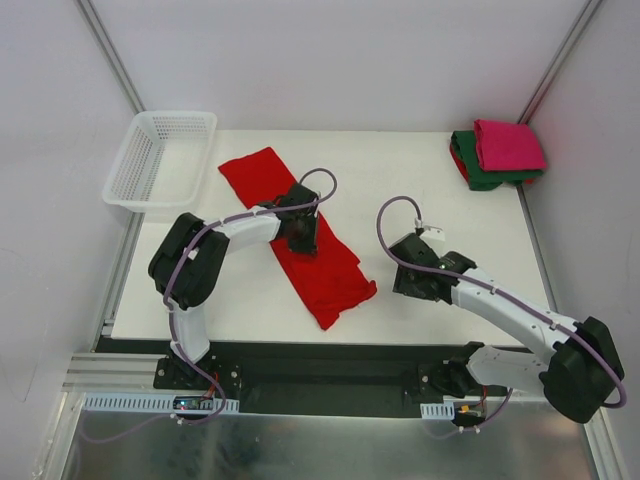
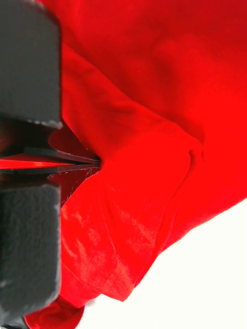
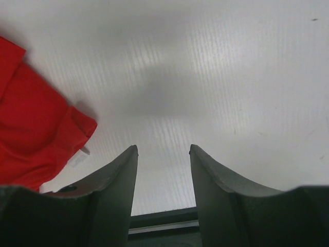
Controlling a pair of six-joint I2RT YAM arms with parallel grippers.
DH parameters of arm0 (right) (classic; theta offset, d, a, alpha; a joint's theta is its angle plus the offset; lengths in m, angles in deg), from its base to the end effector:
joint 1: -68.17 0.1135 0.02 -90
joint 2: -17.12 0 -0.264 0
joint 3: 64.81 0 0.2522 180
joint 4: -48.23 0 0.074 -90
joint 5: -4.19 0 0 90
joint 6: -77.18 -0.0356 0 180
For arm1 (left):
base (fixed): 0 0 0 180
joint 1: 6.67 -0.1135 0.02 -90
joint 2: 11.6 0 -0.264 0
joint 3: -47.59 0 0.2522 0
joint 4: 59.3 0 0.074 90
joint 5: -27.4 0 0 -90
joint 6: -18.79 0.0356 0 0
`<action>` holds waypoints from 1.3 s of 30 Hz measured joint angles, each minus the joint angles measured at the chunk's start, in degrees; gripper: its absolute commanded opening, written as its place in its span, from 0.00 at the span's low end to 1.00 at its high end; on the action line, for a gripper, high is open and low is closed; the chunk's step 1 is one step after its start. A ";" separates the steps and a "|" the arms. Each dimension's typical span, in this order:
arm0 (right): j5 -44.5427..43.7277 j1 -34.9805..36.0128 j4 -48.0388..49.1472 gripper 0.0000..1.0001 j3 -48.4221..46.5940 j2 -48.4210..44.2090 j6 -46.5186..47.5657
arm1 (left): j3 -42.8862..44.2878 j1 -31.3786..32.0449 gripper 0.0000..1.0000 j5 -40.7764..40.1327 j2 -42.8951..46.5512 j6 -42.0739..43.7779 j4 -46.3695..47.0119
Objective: Fold and stack the t-shirts
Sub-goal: Fold the other side of the tshirt into a rectangle
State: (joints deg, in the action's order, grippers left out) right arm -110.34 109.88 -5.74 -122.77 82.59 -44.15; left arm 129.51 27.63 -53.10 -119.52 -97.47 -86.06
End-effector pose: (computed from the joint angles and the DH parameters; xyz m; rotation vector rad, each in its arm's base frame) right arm 0.1675 0.1295 0.2272 -0.0884 2.4964 -0.0585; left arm 0.3221 -0.2268 0.1673 0.2540 2.5797 -0.6261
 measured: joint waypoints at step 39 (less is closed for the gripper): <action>61.68 -31.74 47.39 0.46 14.88 12.66 -4.96 | 1.14 -2.93 0.00 -0.98 -0.50 1.84 -1.29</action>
State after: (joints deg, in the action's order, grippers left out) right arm -48.66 78.15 41.65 -107.89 95.25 -49.11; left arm 130.65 24.70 -54.09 -120.02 -95.63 -87.35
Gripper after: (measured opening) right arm 0.468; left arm 0.003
